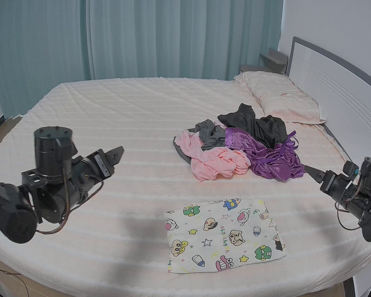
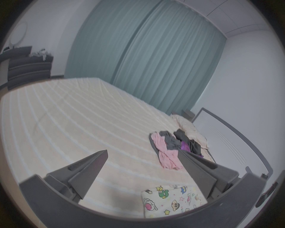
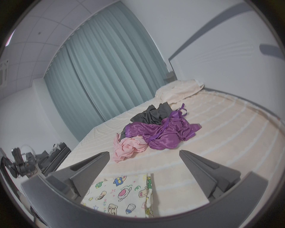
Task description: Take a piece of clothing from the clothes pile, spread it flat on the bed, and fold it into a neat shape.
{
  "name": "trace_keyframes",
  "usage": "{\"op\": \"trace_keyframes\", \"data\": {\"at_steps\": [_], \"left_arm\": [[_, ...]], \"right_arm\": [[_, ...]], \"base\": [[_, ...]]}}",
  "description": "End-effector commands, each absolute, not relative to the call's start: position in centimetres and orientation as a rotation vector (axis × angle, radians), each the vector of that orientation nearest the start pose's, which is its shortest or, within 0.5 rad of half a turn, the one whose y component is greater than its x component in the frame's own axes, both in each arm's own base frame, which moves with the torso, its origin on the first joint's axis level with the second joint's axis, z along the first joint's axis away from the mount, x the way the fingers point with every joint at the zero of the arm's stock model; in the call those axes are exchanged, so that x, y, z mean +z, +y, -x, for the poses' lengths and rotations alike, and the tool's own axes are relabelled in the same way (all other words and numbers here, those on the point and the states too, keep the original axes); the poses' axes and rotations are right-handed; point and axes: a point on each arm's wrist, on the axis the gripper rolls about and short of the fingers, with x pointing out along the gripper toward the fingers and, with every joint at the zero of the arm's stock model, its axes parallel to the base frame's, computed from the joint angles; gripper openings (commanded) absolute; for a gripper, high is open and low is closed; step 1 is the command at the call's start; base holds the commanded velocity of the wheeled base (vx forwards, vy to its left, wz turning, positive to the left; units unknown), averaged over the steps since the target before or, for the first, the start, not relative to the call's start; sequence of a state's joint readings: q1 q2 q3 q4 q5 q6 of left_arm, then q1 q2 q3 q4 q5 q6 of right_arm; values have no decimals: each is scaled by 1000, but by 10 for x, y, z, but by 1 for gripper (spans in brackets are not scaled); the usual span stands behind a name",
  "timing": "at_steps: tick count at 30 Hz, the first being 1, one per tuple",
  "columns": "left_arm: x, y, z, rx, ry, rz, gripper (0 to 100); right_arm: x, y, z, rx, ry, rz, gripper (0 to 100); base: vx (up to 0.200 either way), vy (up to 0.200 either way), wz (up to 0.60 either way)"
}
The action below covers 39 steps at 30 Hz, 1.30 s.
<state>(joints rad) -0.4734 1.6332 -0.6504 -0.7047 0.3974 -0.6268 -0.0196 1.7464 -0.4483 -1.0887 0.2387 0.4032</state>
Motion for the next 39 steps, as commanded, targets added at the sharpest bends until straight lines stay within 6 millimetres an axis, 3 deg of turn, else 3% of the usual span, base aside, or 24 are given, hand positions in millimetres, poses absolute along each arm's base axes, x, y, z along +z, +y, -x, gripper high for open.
{"op": "trace_keyframes", "data": {"at_steps": [1, 5, 15, 32, 39], "left_arm": [[200, -78, -184, 96, 91, 461, 100], [194, -61, -153, 170, 57, 378, 100], [180, -32, -98, 263, -17, 280, 100], [142, -9, -53, 306, -32, 192, 100], [135, 0, -38, 345, -39, 146, 100]], "right_arm": [[157, -2, -189, 190, 101, -310, 100], [166, -1, -155, 197, 26, -277, 100], [152, 1, -97, 198, -33, -258, 100], [131, 3, -32, 166, 26, -243, 100], [109, 5, -4, 164, 53, -243, 100]], "base": [[0, 0, 0], [0, 0, 0], [0, 0, 0], [0, 0, 0], [0, 0, 0]]}}
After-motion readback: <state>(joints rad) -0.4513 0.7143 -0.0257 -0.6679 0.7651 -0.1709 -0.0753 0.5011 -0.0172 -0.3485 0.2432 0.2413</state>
